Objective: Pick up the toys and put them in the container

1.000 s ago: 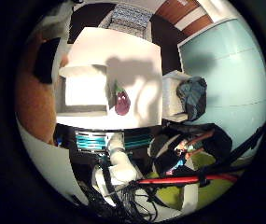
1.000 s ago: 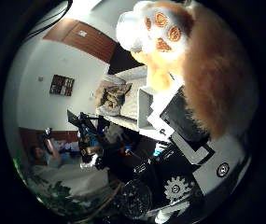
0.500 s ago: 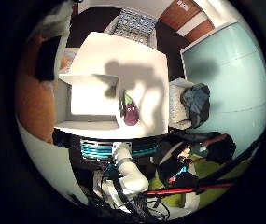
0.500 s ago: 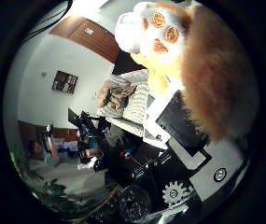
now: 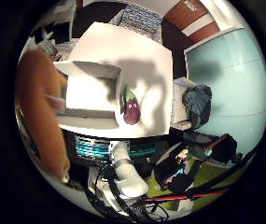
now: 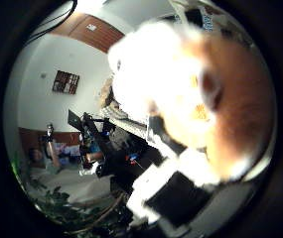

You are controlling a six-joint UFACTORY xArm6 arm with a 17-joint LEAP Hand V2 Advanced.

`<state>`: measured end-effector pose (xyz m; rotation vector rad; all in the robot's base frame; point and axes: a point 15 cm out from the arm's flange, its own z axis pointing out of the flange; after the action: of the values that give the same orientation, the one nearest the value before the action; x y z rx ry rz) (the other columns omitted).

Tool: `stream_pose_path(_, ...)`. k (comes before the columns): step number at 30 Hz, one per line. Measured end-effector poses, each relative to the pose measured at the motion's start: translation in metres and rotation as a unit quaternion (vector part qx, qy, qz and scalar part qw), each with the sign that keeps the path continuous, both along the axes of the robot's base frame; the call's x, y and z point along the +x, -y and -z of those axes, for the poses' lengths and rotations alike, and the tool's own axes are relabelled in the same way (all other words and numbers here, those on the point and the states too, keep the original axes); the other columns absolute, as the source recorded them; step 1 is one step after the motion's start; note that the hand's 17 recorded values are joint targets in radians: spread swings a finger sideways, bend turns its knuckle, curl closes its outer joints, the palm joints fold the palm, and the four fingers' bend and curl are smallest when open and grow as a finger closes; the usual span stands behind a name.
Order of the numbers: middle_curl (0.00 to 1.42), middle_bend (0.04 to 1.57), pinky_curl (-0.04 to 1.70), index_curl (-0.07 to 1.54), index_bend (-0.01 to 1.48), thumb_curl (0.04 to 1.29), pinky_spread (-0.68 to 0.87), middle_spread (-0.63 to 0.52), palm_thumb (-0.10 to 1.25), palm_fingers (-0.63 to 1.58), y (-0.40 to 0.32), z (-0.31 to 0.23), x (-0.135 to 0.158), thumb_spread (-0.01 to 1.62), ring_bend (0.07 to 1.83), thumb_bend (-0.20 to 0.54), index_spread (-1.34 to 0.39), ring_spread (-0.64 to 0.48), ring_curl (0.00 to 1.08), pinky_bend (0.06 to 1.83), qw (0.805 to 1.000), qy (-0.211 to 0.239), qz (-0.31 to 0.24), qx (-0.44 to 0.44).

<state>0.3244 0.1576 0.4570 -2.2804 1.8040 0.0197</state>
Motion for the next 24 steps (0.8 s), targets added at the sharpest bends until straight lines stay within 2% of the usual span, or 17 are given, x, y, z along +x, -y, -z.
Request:
stream_pose_path(2,0.46,0.4,0.76,0.52,0.19,0.37,0.26,-0.03,0.51,0.14,0.0,0.003,0.0,1.21,0.74,-0.023,-0.46,0.05,0.41,0.73,1.0,-0.004,-0.005,-0.002)
stream_pose_path(7,0.39,0.32,0.64,0.42,0.18,0.34,0.49,0.01,0.5,0.14,-0.001,0.002,0.0,1.19,0.62,-0.019,-0.44,0.16,0.32,0.65,1.0,-0.003,-0.011,-0.002)
stream_pose_path(16,0.35,0.26,0.51,0.34,0.17,0.32,0.55,0.01,0.51,0.21,0.004,-0.004,-0.004,1.18,0.56,-0.019,-0.42,0.18,0.26,0.56,1.0,0.006,-0.012,-0.006)
stream_pose_path(24,0.34,0.26,0.44,0.3,0.16,0.32,0.55,0.0,0.52,0.25,0.058,-0.013,-0.002,1.18,0.54,-0.019,-0.4,0.19,0.22,0.54,0.999,0.01,0.033,-0.012)
